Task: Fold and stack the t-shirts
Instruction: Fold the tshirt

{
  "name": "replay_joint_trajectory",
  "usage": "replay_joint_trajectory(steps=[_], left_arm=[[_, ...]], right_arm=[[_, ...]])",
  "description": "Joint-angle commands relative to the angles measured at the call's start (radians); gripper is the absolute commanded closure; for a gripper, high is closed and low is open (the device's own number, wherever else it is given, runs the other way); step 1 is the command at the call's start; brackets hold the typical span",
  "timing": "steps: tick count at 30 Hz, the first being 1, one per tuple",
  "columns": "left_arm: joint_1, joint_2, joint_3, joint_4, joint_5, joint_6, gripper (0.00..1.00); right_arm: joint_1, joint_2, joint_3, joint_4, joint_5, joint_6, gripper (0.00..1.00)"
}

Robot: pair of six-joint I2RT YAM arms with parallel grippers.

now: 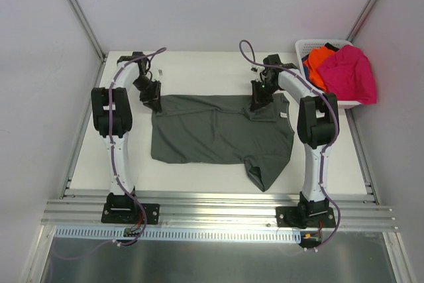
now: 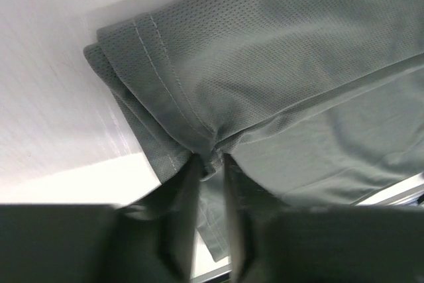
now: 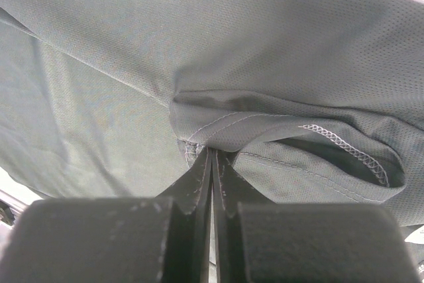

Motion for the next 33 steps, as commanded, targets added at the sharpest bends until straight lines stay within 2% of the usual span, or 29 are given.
replay_joint_trajectory(steps=[1,2,5,19,33], left_arm=[[-0.002,-0.015,0.021,-0.016,0.02,-0.003,0.84],[-0.002,-0.015,0.021,-0.016,0.014,-0.005,0.94],[-0.002,-0.016,0.018,-0.014,0.008,-0.008,1.0],[0.009,-0.021,0.094,-0.013,-0.049,0.003,1.0],[0.015,-0.016,0.168,-0.008,-0.057,0.009,1.0]], right_arm=[[0.005,-0.05,0.008,0.006,-0.003,-0.014,0.99],[0.005,-0.049,0.011,0.006,-0.003,-0.014,1.0],[0.005,-0.047,0.014,0.008,-0.003,-0.015,0.99],[-0.029,-0.11,0.011,-0.015,0.014,-0.042,0.99],[0.017,-0.253,-0.176,-0.044,-0.045,0.017,0.99]])
